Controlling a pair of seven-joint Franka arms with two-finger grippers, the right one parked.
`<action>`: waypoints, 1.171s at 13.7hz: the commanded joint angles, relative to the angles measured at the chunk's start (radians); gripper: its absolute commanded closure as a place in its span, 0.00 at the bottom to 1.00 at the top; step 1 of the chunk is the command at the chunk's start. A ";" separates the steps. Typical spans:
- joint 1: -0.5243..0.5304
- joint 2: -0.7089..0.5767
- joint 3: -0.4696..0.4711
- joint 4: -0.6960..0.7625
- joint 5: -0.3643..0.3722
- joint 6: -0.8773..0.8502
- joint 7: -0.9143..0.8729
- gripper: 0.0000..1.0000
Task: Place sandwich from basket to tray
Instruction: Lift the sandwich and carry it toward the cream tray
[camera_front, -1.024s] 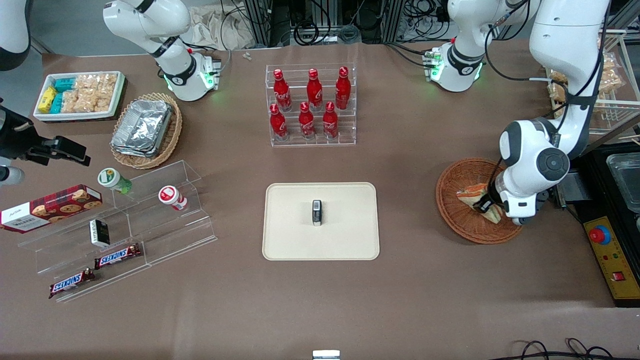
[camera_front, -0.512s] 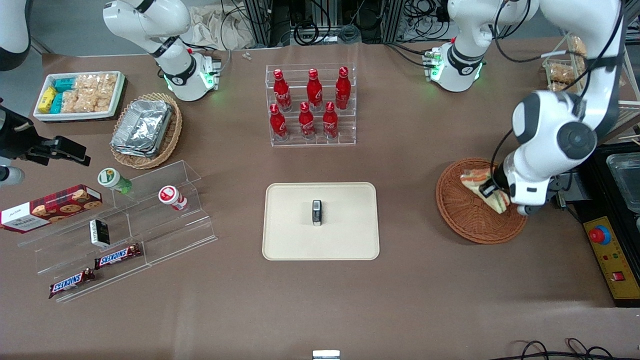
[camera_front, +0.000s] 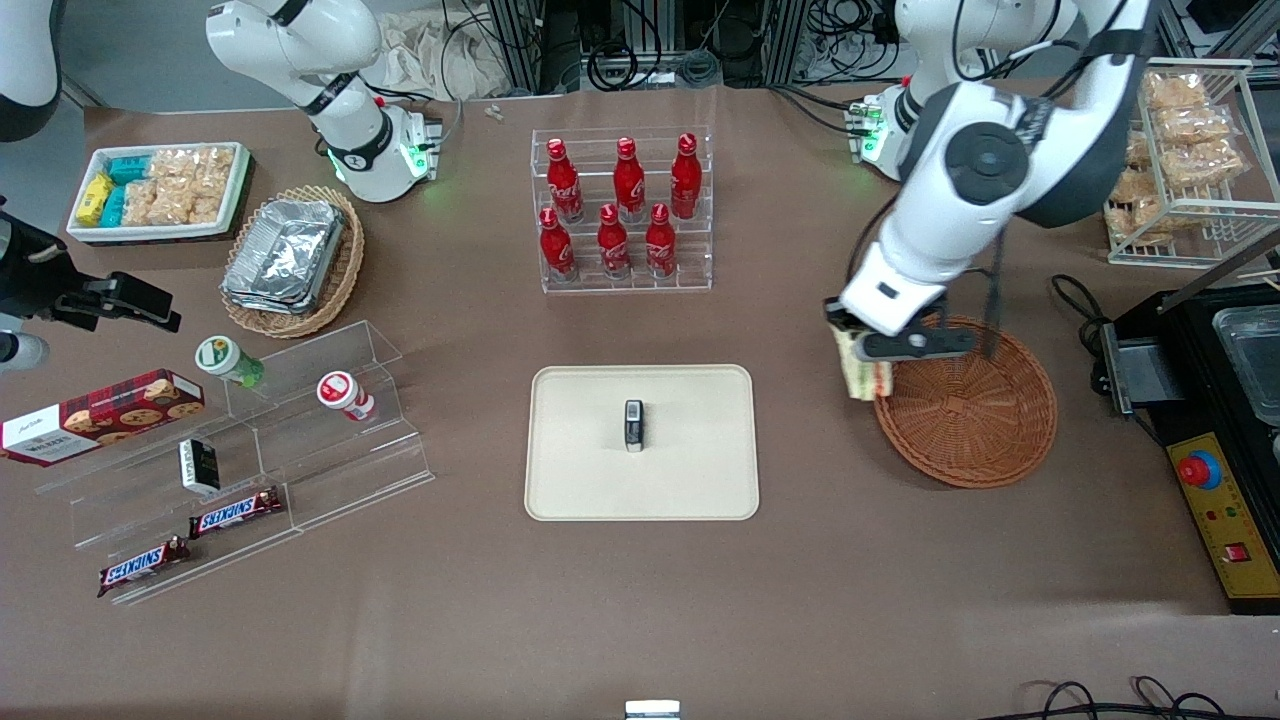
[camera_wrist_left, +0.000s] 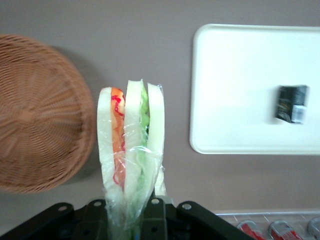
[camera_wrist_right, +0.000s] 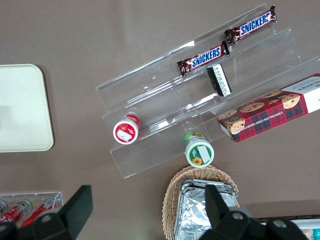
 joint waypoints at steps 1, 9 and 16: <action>0.013 0.155 -0.080 0.088 0.053 0.063 0.026 1.00; -0.039 0.521 -0.117 0.224 0.244 0.242 -0.085 1.00; -0.051 0.671 -0.134 0.287 0.400 0.295 -0.221 0.95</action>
